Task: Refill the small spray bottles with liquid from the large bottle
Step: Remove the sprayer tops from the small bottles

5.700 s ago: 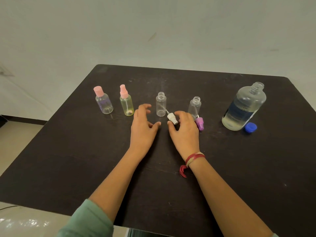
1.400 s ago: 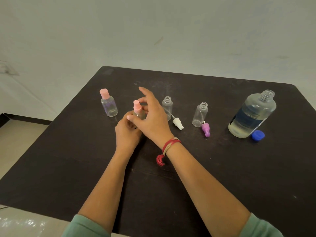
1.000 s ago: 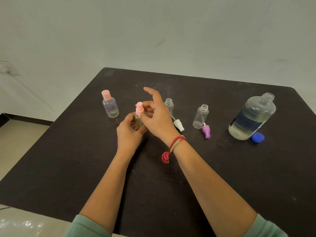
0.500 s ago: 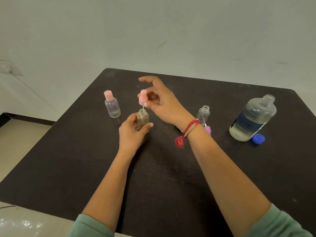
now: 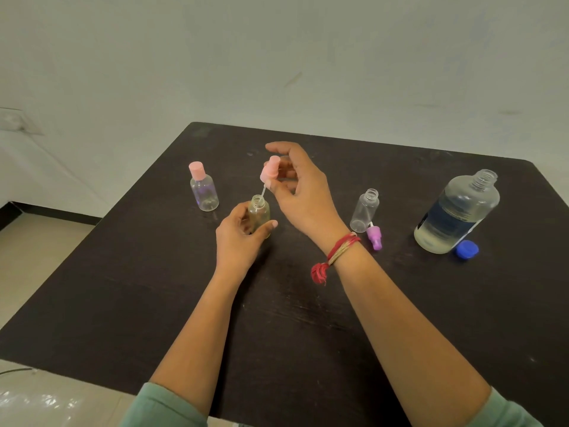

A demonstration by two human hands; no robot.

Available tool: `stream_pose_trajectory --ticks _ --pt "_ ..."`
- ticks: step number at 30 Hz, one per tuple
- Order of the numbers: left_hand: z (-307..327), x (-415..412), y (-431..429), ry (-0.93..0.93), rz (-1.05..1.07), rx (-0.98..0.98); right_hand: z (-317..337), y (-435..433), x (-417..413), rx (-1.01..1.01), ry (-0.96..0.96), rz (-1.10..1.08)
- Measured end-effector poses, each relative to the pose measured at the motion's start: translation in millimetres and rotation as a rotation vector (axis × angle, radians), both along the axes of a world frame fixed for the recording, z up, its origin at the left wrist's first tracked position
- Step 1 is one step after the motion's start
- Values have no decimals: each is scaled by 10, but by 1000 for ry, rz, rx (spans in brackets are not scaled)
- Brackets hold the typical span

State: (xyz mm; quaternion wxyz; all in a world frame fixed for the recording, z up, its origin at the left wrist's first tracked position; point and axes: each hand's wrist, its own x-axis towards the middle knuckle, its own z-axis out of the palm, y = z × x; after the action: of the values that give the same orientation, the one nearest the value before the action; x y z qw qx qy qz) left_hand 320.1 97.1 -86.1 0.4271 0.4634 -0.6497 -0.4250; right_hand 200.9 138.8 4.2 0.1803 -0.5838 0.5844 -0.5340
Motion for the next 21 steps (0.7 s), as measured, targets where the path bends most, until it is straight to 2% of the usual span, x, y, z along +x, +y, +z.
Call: stream_pose_trajectory --ticks 3,8,11,15,19,21 --pt "-4 0 2 1 8 -2 9 33 -9 -40 -20 -28" --pt "15 1 9 -17 3 -16 63 200 43 -317 27 -146" --pt "6 0 11 -1 3 -5 26 286 54 -387 6 -230" --pt "13 -1 18 14 25 1 -171 347 103 -312 -138 -380" --pt "10 -9 17 3 33 4 -306 404 168 -299 -491 -401" --pt "8 -13 11 -11 52 0 -407 423 194 -302 -496 -382"
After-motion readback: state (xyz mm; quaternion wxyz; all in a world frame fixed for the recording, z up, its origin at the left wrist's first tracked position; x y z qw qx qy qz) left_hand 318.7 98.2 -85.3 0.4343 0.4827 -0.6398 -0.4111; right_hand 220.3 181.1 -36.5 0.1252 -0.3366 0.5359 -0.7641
